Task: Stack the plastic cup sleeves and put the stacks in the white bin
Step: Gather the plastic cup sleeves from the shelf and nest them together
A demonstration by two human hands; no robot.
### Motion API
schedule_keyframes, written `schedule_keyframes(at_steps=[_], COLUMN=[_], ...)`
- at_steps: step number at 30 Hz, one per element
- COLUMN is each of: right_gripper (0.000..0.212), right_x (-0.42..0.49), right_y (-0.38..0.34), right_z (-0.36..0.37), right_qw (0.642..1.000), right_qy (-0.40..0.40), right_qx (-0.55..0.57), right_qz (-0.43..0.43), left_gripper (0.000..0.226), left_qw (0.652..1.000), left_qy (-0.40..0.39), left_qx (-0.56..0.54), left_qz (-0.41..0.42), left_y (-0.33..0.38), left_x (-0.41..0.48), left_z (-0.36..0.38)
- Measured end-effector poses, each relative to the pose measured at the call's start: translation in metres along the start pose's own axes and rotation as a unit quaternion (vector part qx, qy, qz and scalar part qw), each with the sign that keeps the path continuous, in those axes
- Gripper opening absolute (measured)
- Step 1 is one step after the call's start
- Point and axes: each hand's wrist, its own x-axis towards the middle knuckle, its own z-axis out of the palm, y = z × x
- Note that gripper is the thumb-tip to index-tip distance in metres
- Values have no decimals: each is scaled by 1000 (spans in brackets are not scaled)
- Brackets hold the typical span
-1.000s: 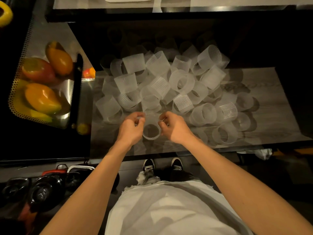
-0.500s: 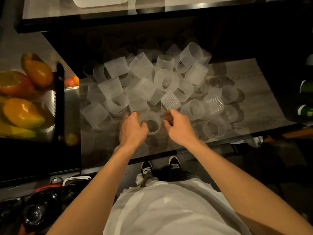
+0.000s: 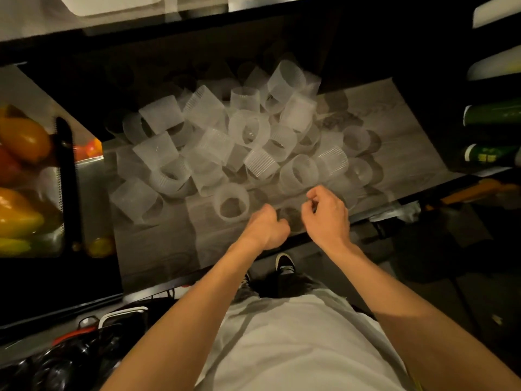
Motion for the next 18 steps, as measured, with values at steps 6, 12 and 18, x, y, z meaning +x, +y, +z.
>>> schedule_keyframes(at_steps=[6,12,18], right_gripper=[38,18,19], right_x=[-5,-3,8], right_y=[12,12,-26], right_z=[6,3,-19], right_qw=[986,992,983], right_qy=[-131,-116,-55], right_qx=[-76,32,177], right_qz=[72,43,10], left_gripper=[32,17,16], left_qw=[989,976,962], left_qy=[-25,5,150], left_qx=[-142,-215,-190], left_qz=[-41,-27,127], left_y=[-9,-3,11], left_x=[11,4,-17], left_z=[10,2,-48])
